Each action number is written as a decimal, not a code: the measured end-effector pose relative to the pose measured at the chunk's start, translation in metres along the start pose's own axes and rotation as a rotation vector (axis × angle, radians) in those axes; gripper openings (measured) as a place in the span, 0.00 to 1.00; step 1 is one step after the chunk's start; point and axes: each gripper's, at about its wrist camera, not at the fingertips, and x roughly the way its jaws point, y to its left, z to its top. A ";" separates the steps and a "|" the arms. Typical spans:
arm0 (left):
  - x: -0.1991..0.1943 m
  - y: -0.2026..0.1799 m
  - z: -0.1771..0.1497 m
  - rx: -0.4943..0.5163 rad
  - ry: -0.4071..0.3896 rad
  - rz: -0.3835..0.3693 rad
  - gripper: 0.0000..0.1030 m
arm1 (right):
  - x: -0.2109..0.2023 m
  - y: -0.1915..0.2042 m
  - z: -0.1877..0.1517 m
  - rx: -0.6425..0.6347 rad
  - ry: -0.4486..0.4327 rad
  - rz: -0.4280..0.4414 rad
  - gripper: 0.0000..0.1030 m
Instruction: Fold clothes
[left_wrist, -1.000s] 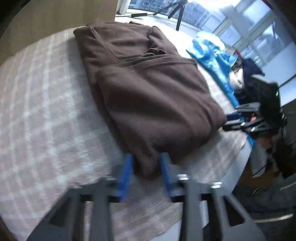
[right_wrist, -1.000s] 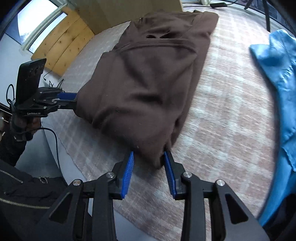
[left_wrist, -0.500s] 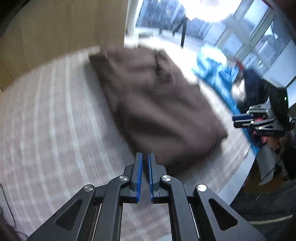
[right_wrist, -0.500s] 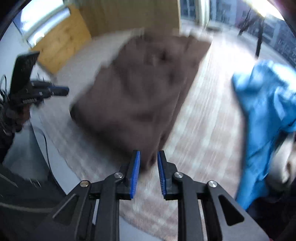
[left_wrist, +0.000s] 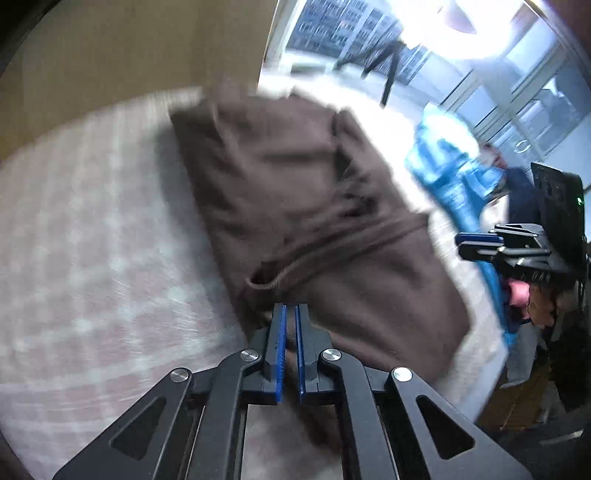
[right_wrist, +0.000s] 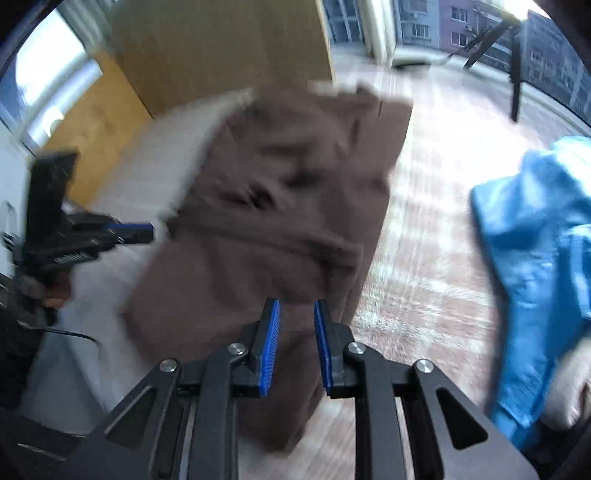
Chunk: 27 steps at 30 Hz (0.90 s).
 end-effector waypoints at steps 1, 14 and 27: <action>-0.018 0.002 0.006 -0.004 -0.022 -0.001 0.13 | -0.024 0.001 0.006 0.008 -0.037 0.026 0.19; 0.016 0.061 0.145 0.068 -0.097 0.131 0.35 | 0.015 -0.083 0.138 -0.042 -0.124 -0.113 0.48; 0.157 0.086 0.204 0.200 0.065 0.131 0.33 | 0.142 -0.129 0.186 -0.131 0.046 -0.106 0.48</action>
